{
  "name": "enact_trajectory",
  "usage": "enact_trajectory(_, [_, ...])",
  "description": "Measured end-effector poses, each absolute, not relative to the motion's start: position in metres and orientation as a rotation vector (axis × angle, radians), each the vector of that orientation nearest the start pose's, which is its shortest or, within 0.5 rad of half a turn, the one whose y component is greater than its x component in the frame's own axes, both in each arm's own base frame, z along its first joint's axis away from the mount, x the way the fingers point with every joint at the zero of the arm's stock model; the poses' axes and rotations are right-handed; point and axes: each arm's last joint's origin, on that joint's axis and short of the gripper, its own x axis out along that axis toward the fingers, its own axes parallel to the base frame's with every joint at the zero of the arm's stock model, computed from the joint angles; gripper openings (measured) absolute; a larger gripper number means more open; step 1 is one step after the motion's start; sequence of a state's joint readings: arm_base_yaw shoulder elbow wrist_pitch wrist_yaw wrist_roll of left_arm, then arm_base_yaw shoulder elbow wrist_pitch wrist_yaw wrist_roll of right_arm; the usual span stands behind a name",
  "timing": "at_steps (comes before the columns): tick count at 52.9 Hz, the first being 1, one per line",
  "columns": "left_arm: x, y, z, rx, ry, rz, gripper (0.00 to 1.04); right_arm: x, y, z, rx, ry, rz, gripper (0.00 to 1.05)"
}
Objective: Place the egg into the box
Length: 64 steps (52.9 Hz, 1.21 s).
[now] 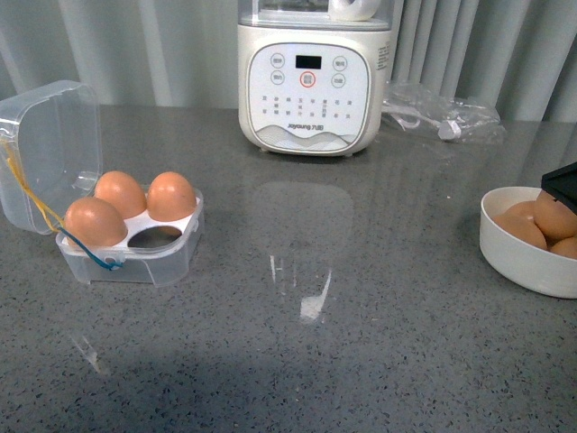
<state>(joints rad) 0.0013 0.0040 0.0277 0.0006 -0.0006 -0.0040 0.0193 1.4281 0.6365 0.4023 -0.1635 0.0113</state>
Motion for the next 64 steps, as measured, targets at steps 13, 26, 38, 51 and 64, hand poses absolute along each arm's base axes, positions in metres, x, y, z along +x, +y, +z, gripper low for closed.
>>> enact_trajectory(13, [0.096,0.000,0.173,-0.004,-0.024,0.002,0.98,0.299,0.019,0.199,0.029,0.387,0.192,0.98])
enact_trajectory(26, [0.096,0.000,0.173,-0.004,-0.024,0.002,0.98,0.302,0.021,0.193,0.028,0.411,0.188,0.98])
enact_trajectory(38, [0.096,0.000,0.173,-0.004,-0.024,0.001,0.98,0.302,0.022,0.191,0.028,0.414,0.191,0.93])
enact_trajectory(51, [0.096,0.000,0.173,-0.004,-0.024,0.002,0.98,0.302,0.023,0.191,0.029,0.417,0.193,0.58])
enact_trajectory(64, [0.096,0.000,0.173,-0.004,-0.024,0.002,0.98,0.300,0.026,0.195,0.028,0.413,0.204,0.40])
